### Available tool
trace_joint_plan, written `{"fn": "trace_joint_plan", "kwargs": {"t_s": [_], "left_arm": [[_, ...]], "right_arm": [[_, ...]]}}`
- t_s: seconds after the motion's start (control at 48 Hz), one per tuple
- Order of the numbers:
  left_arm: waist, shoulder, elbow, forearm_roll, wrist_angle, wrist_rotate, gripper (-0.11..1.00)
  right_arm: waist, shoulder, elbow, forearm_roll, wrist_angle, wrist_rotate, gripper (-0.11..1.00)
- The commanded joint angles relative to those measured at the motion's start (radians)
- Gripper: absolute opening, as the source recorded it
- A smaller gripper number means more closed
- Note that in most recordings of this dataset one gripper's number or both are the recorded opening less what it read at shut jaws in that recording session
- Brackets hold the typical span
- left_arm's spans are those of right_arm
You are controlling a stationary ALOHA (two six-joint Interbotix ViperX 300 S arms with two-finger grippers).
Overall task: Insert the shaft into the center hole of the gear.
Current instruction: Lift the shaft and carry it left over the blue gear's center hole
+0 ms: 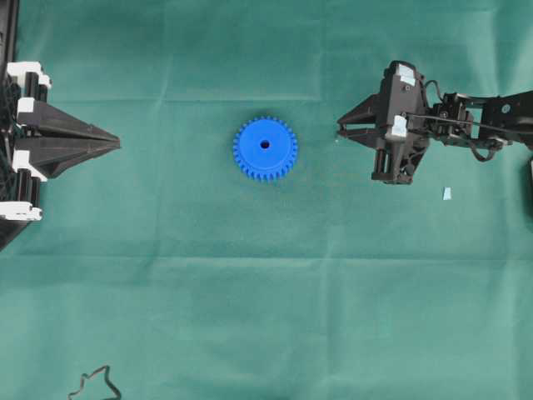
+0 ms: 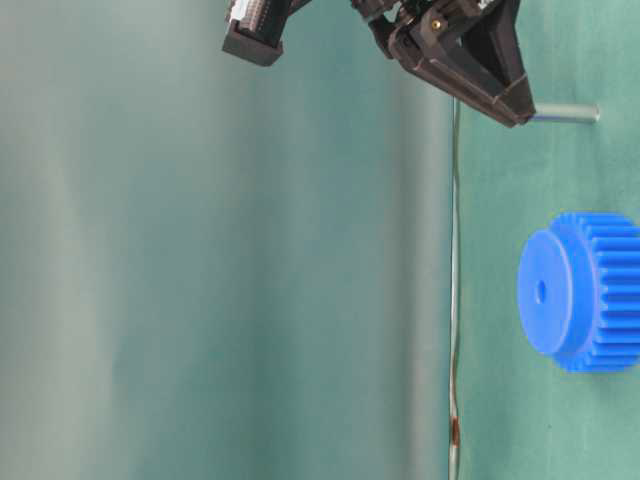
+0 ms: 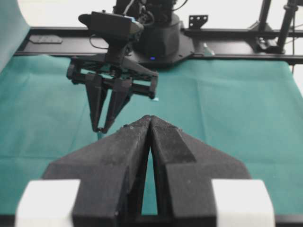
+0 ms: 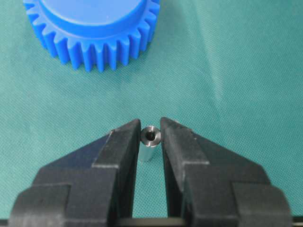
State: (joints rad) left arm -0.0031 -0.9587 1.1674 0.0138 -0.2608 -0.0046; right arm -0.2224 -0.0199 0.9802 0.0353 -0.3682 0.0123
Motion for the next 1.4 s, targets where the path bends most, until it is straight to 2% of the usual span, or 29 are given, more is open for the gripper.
{"fn": "trace_joint_plan", "kwargs": {"t_s": [0.0,0.083,0.333,0.521,0.896,1.042,1.146,1.376], "left_arm": [[0.000,0.008,-0.025,0.003,-0.005,-0.002,0.00],[0.000,0.008,-0.026,0.002,-0.005,-0.002,0.00],[0.000,0.006,-0.026,0.002,-0.005,-0.002,0.00],[0.000,0.006,-0.026,0.002,-0.003,-0.002,0.00],[0.000,0.006,-0.026,0.002,-0.003,-0.003,0.00],[0.000,0.008,-0.026,0.002,-0.003,-0.002,0.00],[0.000,0.008,-0.026,0.003,-0.003,-0.002,0.00],[0.000,0.006,-0.026,0.002,-0.003,-0.002,0.00]], "right_arm": [[0.003,-0.011,-0.020,0.002,-0.002,0.011,0.16],[0.003,-0.023,-0.026,0.000,0.015,0.026,0.16],[0.003,-0.144,-0.095,0.000,0.238,0.040,0.16],[0.003,-0.199,-0.120,-0.002,0.325,0.040,0.16],[0.005,-0.202,-0.123,0.000,0.325,0.041,0.16],[0.028,-0.186,-0.140,0.000,0.311,0.043,0.16],[0.046,-0.156,-0.169,0.000,0.299,0.043,0.16],[0.080,-0.034,-0.302,-0.008,0.296,0.034,0.16]]}}
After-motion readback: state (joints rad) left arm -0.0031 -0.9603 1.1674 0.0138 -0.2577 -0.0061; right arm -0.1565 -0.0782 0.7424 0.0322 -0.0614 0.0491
